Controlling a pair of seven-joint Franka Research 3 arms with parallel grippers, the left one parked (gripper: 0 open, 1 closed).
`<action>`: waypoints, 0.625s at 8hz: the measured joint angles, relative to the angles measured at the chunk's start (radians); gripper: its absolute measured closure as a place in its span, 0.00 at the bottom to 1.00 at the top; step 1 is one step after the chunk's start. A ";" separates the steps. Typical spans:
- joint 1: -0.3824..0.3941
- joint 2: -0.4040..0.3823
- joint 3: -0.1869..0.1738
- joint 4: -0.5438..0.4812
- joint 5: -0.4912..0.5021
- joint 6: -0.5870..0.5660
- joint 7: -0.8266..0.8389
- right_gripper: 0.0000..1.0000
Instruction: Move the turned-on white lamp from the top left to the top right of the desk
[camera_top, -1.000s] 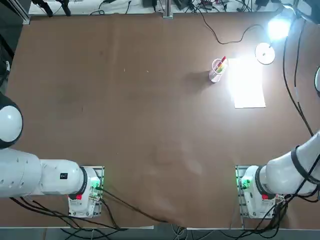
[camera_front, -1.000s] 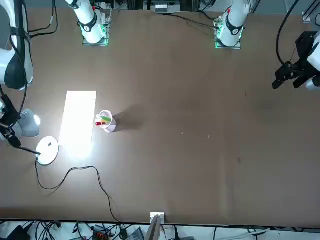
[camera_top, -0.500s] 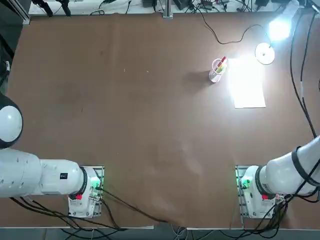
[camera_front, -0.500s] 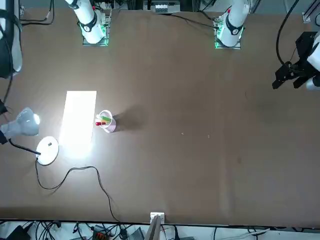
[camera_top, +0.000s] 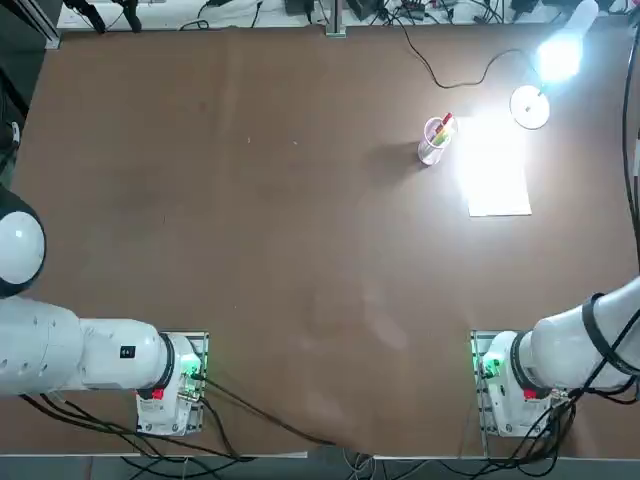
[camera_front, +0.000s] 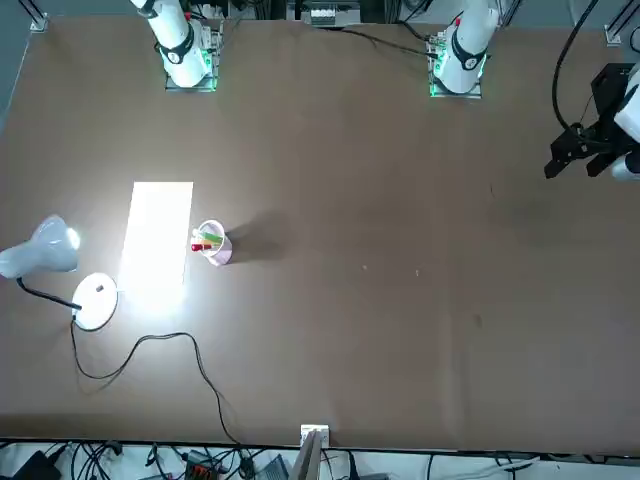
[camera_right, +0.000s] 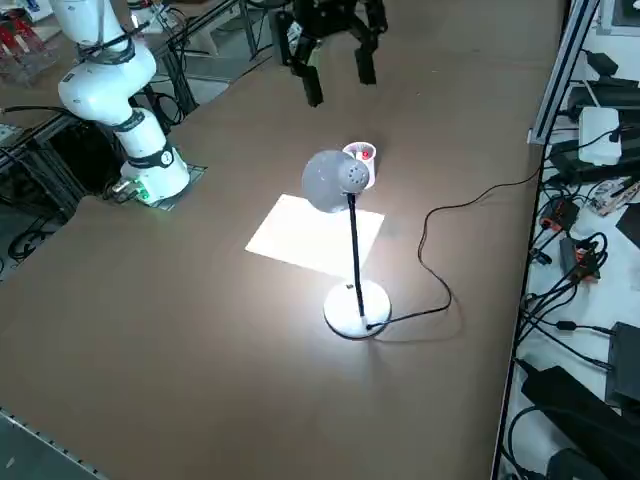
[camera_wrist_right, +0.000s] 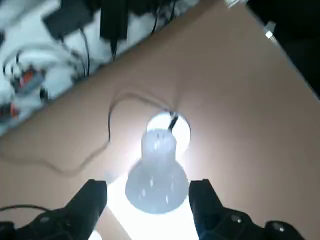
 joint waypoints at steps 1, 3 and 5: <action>0.004 -0.011 0.011 0.015 0.032 -0.122 -0.107 0.00; 0.016 -0.030 0.057 0.022 0.072 -0.369 -0.290 0.00; 0.067 -0.033 0.093 -0.053 0.097 -0.385 -0.327 0.00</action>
